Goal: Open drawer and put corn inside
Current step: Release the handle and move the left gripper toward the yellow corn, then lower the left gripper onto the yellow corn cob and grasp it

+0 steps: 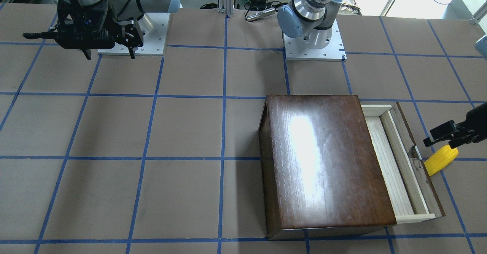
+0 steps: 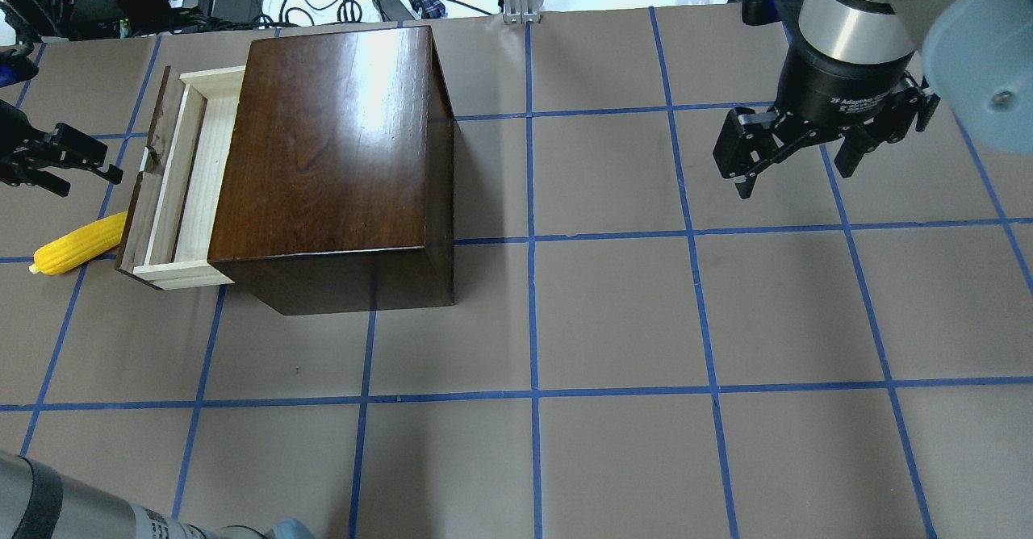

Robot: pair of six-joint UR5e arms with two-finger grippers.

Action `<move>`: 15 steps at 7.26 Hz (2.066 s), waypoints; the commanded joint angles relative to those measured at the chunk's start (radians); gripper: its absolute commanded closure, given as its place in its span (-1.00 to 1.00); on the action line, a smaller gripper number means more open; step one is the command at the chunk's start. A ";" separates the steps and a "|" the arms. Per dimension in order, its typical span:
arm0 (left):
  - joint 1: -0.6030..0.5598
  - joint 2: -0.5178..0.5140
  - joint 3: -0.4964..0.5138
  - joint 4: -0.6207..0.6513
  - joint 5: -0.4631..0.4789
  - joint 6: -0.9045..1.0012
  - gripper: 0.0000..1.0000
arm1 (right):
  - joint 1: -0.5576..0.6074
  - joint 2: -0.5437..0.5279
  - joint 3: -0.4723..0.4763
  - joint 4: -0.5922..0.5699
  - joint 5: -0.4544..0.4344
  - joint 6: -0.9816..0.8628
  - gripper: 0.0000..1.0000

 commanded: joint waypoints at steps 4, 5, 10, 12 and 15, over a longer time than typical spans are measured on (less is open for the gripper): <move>0.060 -0.093 -0.003 0.231 0.167 0.169 -1.00 | 0.000 0.000 0.000 0.000 0.000 0.000 -1.00; 0.063 -0.119 -0.003 0.239 0.167 0.179 -1.00 | 0.000 0.001 0.000 0.000 0.000 0.000 -1.00; 0.063 -0.213 -0.017 0.290 0.168 0.183 -1.00 | 0.000 0.000 0.000 0.000 0.000 0.000 -1.00; 0.063 -0.239 -0.011 0.290 0.168 0.185 -1.00 | 0.000 0.000 0.000 0.000 0.000 0.000 -1.00; 0.063 -0.270 -0.023 0.320 0.168 0.188 -1.00 | 0.000 0.000 0.000 0.000 0.000 0.000 -1.00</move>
